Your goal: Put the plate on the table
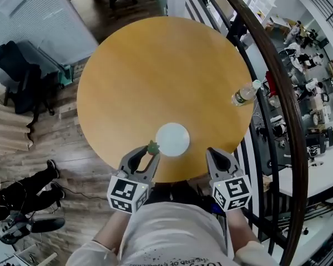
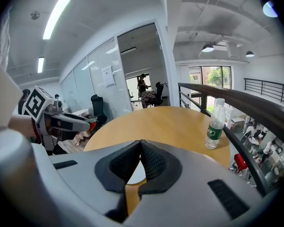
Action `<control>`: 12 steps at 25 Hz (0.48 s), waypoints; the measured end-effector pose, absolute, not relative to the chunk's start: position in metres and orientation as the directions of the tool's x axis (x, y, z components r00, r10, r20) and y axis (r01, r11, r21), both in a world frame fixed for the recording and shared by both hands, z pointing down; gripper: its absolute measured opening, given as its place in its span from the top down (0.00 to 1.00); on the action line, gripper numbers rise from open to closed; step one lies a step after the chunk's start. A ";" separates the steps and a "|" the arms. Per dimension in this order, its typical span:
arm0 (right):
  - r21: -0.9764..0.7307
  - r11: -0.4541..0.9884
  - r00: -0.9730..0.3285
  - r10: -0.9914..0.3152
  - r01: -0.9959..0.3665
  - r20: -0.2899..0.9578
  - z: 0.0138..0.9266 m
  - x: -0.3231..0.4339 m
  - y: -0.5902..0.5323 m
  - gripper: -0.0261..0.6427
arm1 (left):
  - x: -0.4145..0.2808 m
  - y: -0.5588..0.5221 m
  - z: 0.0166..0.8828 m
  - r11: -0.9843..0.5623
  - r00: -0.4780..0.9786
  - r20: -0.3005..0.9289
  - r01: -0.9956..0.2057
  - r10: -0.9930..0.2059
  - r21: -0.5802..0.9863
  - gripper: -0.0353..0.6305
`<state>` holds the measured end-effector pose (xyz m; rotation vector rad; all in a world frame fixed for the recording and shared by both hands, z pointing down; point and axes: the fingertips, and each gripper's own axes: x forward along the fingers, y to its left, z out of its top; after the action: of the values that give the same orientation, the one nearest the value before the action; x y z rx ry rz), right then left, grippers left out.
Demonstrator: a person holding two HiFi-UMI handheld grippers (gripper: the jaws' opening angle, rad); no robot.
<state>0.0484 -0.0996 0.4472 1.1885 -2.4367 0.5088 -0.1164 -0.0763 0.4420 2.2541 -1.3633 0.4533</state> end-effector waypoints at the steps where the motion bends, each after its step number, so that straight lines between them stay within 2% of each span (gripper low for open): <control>1: -0.155 0.575 -0.568 -0.663 -0.804 0.488 0.450 0.047 -0.099 0.93 | -0.117 -0.078 0.445 -0.403 0.456 0.505 -0.889 -0.733 0.217 0.72; 12: -0.180 0.562 -0.565 -0.647 -0.807 0.512 0.475 0.038 -0.106 0.93 | -0.115 -0.100 0.482 -0.428 0.469 0.553 -0.878 -0.688 0.212 0.72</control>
<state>0.0382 -0.1058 0.4751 1.1813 -2.4101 0.5647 -0.1153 -0.0999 0.4820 2.2470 -1.3025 0.5355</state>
